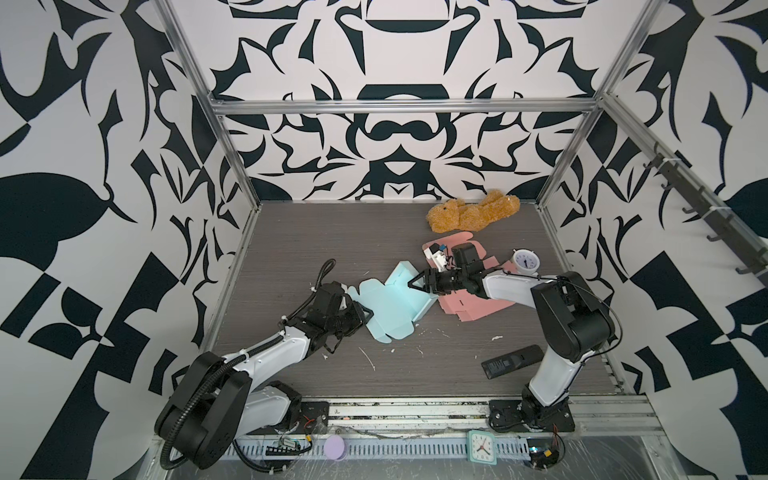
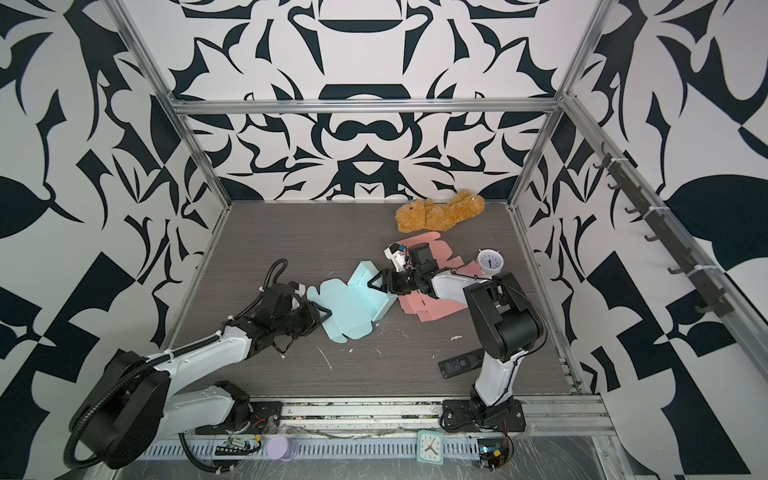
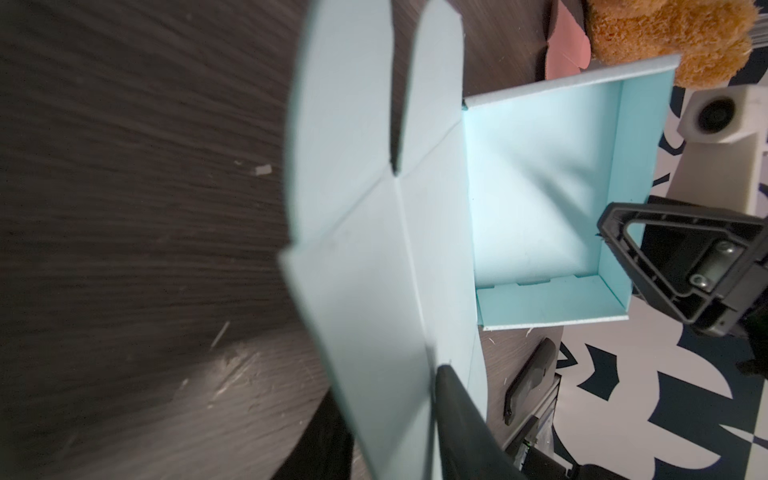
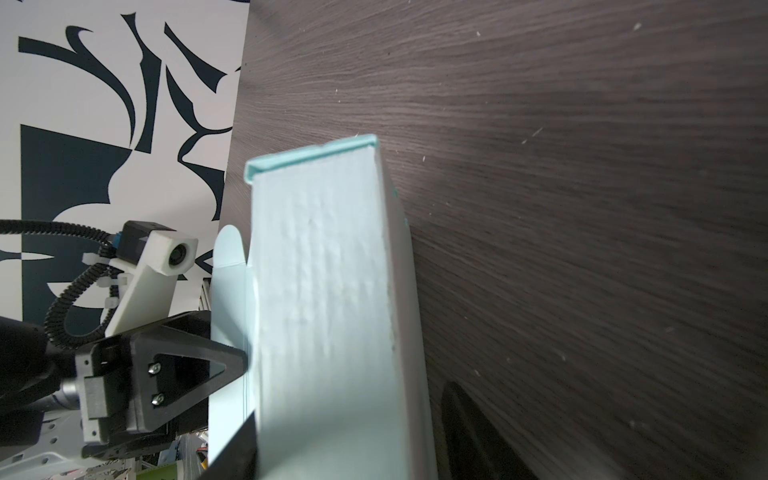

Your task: Fold the paper box

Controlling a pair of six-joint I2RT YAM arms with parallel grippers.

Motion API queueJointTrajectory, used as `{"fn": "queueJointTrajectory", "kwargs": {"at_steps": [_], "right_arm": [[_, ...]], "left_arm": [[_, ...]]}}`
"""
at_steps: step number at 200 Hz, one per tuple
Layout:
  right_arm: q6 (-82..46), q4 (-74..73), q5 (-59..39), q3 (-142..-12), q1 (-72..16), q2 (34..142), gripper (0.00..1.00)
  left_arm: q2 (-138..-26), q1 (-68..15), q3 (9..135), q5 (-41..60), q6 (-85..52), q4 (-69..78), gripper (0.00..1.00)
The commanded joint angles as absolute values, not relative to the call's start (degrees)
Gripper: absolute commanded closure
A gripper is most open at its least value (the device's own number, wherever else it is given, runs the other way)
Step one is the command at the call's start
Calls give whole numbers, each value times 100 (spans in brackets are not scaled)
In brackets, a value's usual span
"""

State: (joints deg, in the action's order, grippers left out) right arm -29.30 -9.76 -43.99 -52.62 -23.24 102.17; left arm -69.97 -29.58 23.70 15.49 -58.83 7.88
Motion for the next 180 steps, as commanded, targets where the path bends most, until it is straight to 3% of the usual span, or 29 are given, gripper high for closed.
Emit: {"fn": "queueJointTrajectory", "kwargs": {"at_steps": [1,68,120,180], "right_arm": [[-2935,-1070,-4471,-5197,-2296,10092,39],[-2856,-957,-4403,-5165,-2302,9869,32],[-2920,-885,-4328,-4695,-2303,9209,20],[-2395,169,-3527,-4745,-2303,8310,15]], "left_arm": [[-7027,-2933,2268,1561,-6118,1013,70],[-6851,-2928,2282,1396,-6201,737,85],[-6615,-2935,2303,1302,-6241,522,89],[-5925,-2928,2710,1163,-5573,-781,93]]}}
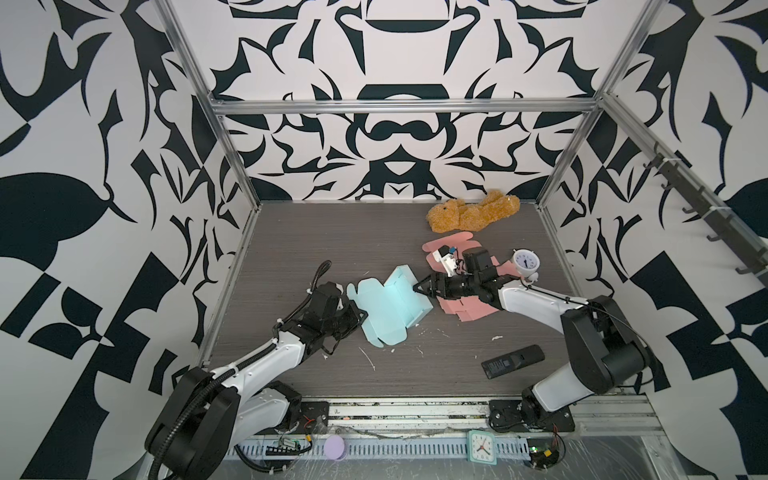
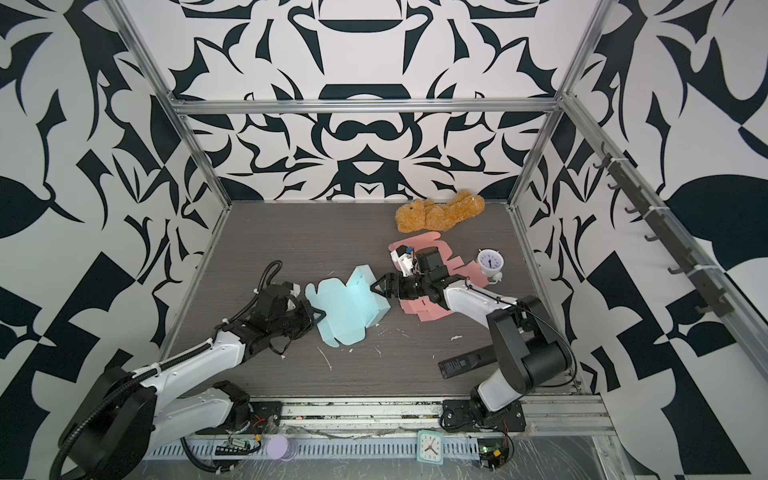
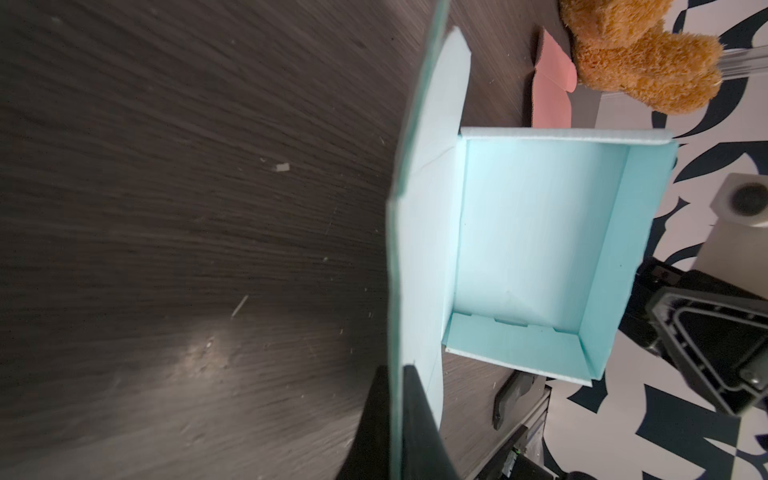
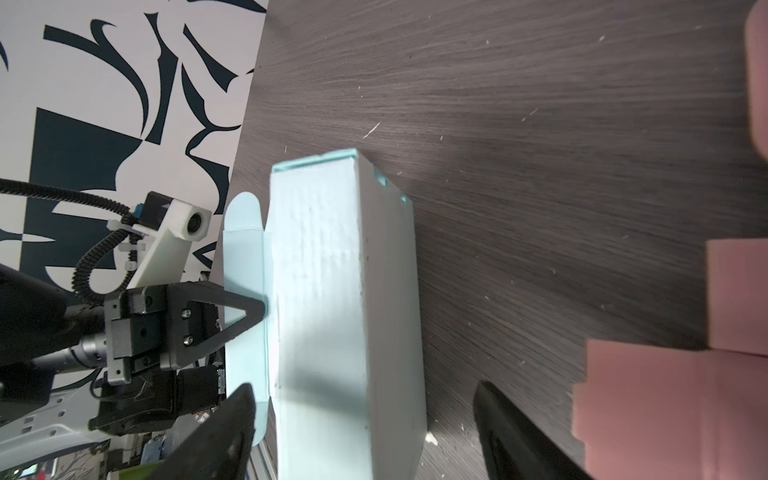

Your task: Fold the paper box

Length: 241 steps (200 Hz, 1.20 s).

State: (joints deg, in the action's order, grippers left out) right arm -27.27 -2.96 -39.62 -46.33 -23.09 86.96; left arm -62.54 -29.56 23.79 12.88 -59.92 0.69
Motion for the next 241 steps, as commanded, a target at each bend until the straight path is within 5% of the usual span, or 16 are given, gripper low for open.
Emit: {"fn": "queueJointTrajectory", "kwargs": {"at_steps": [1,61,101,158,202,241], "right_arm": [[-2393,177,-3513,-4746,-2303,8295,15],[-2181,209,-2676,-4808,-2304,7434,16],[-2439,-1437,-2389,-4284,-2320,6924,16],[-3135,-4732,-3836,-4230,-2779,8011,15],[-2627,-5433,-4779,-4598,-2916,8684,14],[-1459,-4602,-5274,-4885,-2915,8840,15]], "left_arm": [[-5911,-2932,2717,1166,-5559,-808,93],[-5571,-2921,3559,1530,-4435,-2244,94],[-5857,-2920,4560,1851,-3364,-3320,93],[-6279,-2918,5812,1733,-2296,-4645,94],[-6541,-2918,6441,2126,-1535,-5250,94],[-6826,-2922,7110,2154,-857,-5950,94]]}}
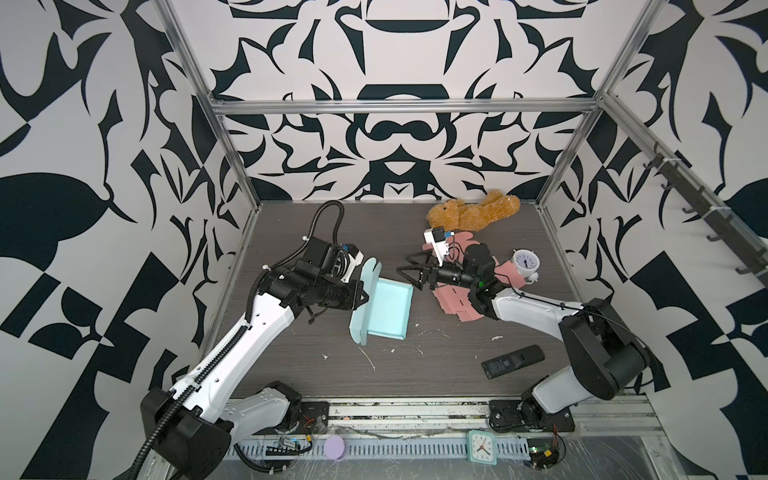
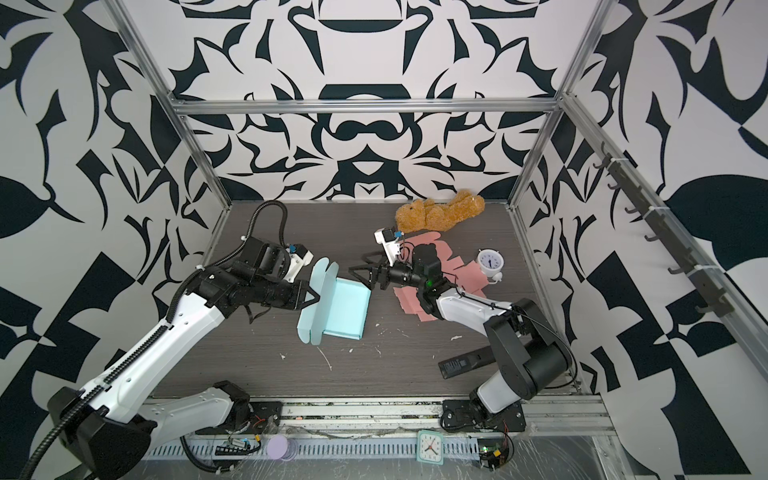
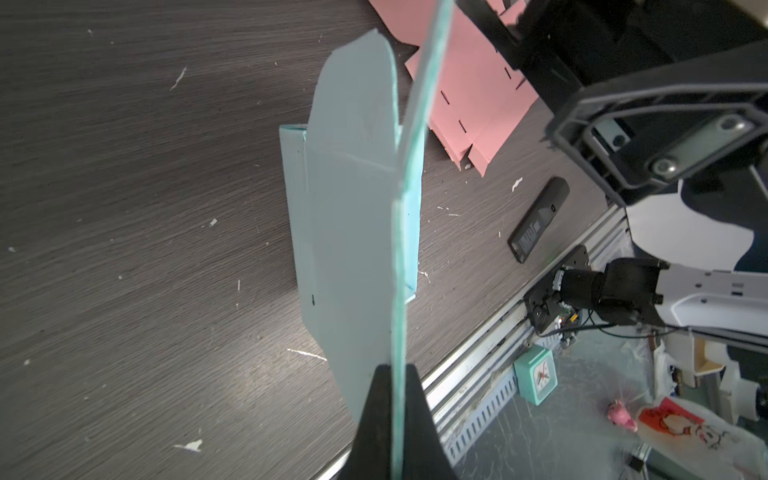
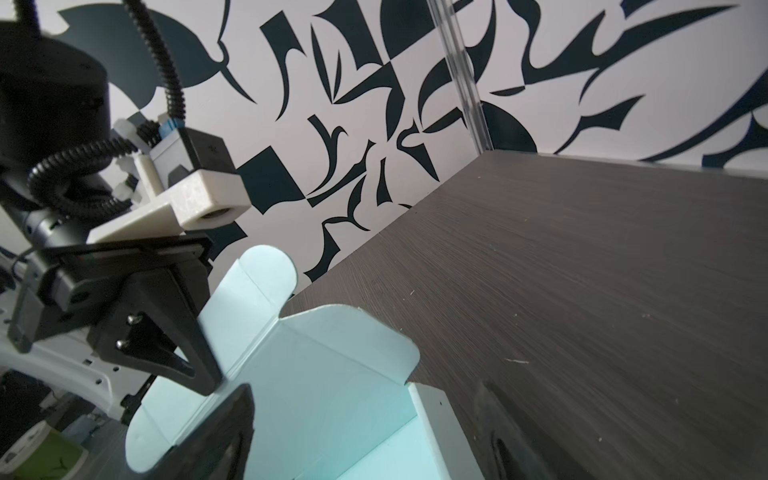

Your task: Fold the paper box

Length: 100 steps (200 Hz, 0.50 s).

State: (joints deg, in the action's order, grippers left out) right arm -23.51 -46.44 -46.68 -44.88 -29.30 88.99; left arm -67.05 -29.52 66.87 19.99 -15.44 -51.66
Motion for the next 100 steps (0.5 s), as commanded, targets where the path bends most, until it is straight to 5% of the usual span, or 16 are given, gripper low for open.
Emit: {"fn": "queueJointTrajectory", "kwargs": {"at_steps": [1,100], "right_arm": [[-1433,-4573,-5287,-4899,-2921,8845,14],[1068,-1102,-5603,-6359,-3178,9229,9]], "left_arm": [[-6828,-2920,7132,2154,-842,-5954,94],[-6976,-2921,7619,2231,-153,-6533,94]]}}
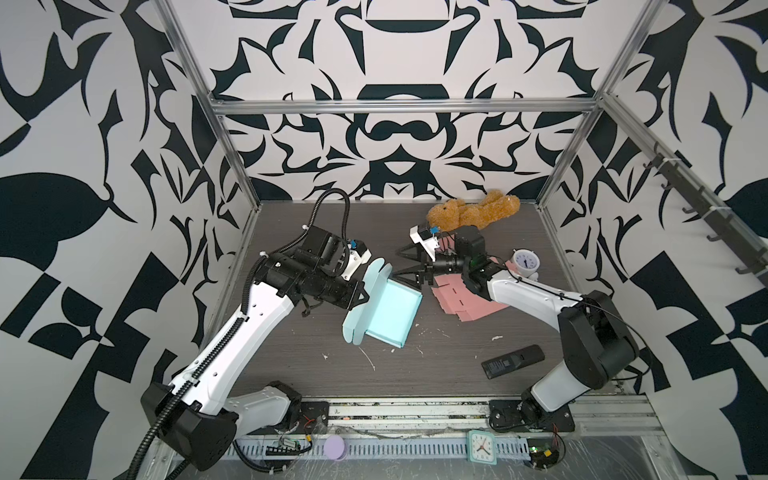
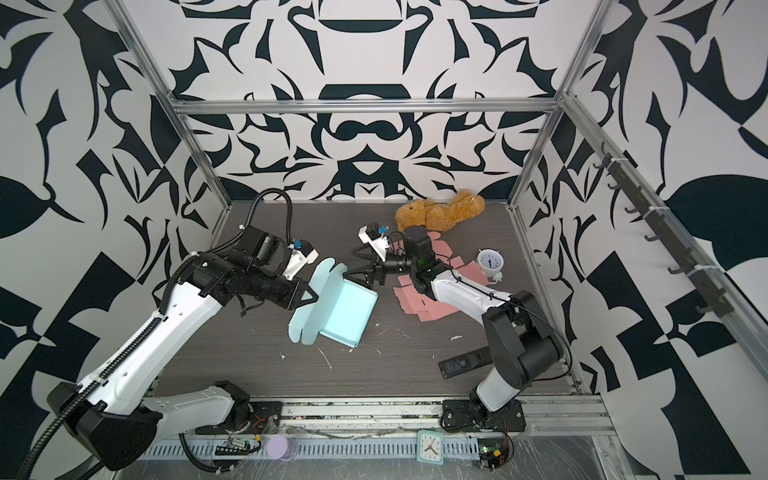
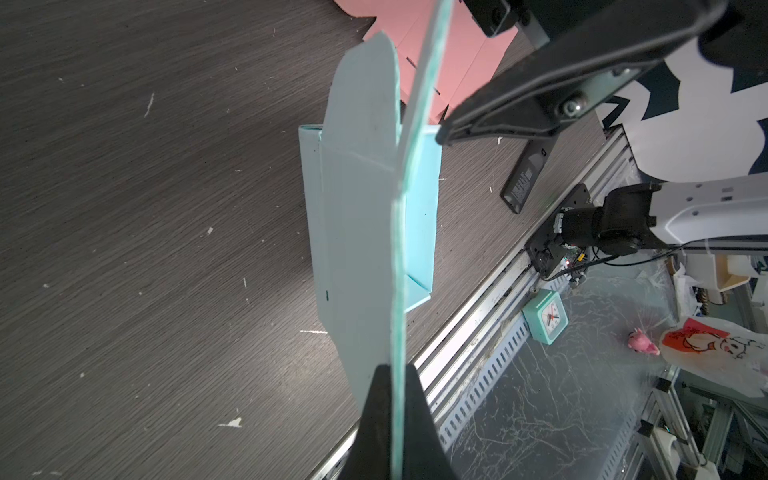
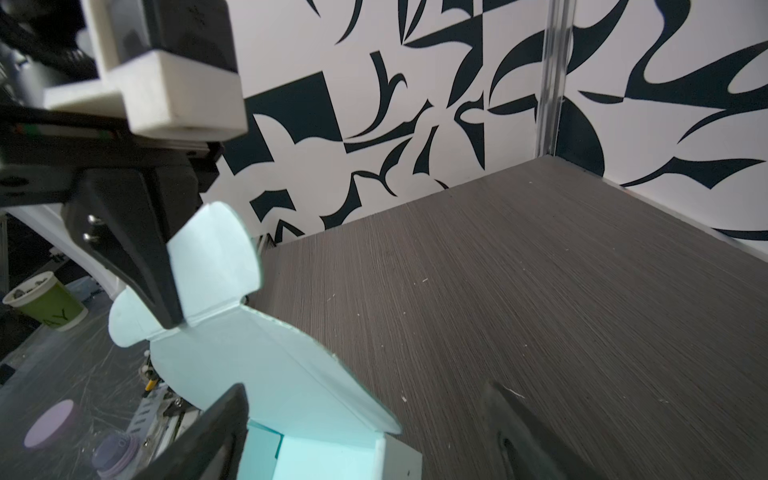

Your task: Fold the paper box

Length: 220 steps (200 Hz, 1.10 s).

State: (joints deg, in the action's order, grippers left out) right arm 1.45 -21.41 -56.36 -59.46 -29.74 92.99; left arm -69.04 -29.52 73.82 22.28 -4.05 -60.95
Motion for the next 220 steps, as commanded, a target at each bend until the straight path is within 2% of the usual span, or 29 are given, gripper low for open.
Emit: {"fn": "queueJointTrajectory", "kwargs": {"at_steps": [1,58,77,97,116,141,220], "right_arm": [[1079,-1096,-5588,-6361,-3184,9237,9],[1748,-282,-4820,-6732,-3614,9396,10],[1773,-277,-4817,-6718,-3639,9371,14],[1789,-253,-4802,-6697,-3643,9341,28],[1796,-168,-4845,-6750,-3640,9318,48],[1853,-159,-4809,-6706,-3639,9266,61],[1993,-176,-4389,-6627,-3731,9166,78]], "left_arm": [[-6981,-2919,7624,2227,-151,-6532,94],[-7055,-2921,7684,1897,-61,-6644,93],[-7140,-2919,7733,1876,-60,-6657,93],[-7189,-2924,7761,1783,-59,-6662,93],[-7241,-2927,7771,1727,-43,-6662,92],[-7259,-2935,7783,1706,-44,-6649,93],[-7229,-2933,7709,1619,-38,-6600,91]]}}
